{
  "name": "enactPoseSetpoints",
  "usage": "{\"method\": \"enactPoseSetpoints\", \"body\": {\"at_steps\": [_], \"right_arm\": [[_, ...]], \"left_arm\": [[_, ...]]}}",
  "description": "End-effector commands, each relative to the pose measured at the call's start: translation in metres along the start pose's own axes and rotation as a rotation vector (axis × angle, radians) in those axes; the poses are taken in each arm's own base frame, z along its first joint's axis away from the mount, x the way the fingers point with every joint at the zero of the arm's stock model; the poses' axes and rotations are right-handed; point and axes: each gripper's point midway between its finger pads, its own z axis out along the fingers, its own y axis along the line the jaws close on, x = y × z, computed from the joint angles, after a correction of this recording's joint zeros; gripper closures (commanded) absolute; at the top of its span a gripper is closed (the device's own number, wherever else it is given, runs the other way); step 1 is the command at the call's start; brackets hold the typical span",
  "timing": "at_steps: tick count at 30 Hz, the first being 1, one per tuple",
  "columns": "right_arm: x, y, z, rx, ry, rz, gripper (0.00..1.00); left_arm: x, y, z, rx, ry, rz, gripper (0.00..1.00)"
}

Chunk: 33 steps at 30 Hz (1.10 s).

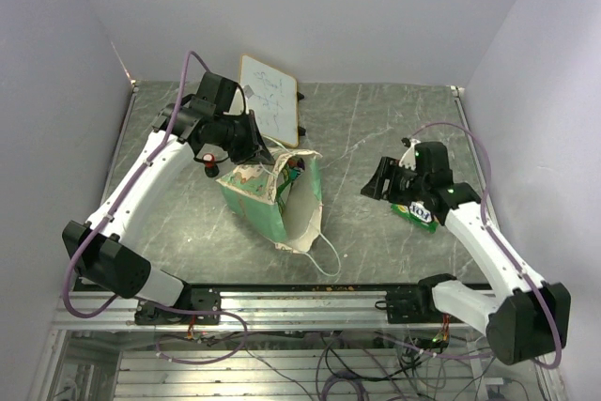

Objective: Take the snacks out of the paper bag
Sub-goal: Place the snack at the center of the board, then pick up the snack from the paper bag.

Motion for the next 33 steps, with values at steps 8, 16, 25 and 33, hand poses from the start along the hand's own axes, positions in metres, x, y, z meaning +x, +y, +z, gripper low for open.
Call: {"method": "enactPoseSetpoints", "body": {"at_steps": [8,16,25,33], "right_arm": [[-0.023,0.164,-0.036,-0.44,-0.119,-0.31,0.36],[0.005,0.221,-0.023,-0.409,-0.247,-0.138,0.47],[0.026,0.222,-0.007,-0.22,-0.358,0.011,0.6],[0.054,0.199,0.03,-0.077,-0.38,0.195,0.61]], "left_arm": [[-0.003,-0.008,-0.005,0.059,-0.013,0.002,0.93],[0.004,-0.012,-0.01,0.083,0.009,-0.028,0.93],[0.02,-0.019,-0.014,0.127,0.109,-0.022,0.93],[0.066,-0.021,-0.011,0.177,0.199,-0.016,0.93]]}}
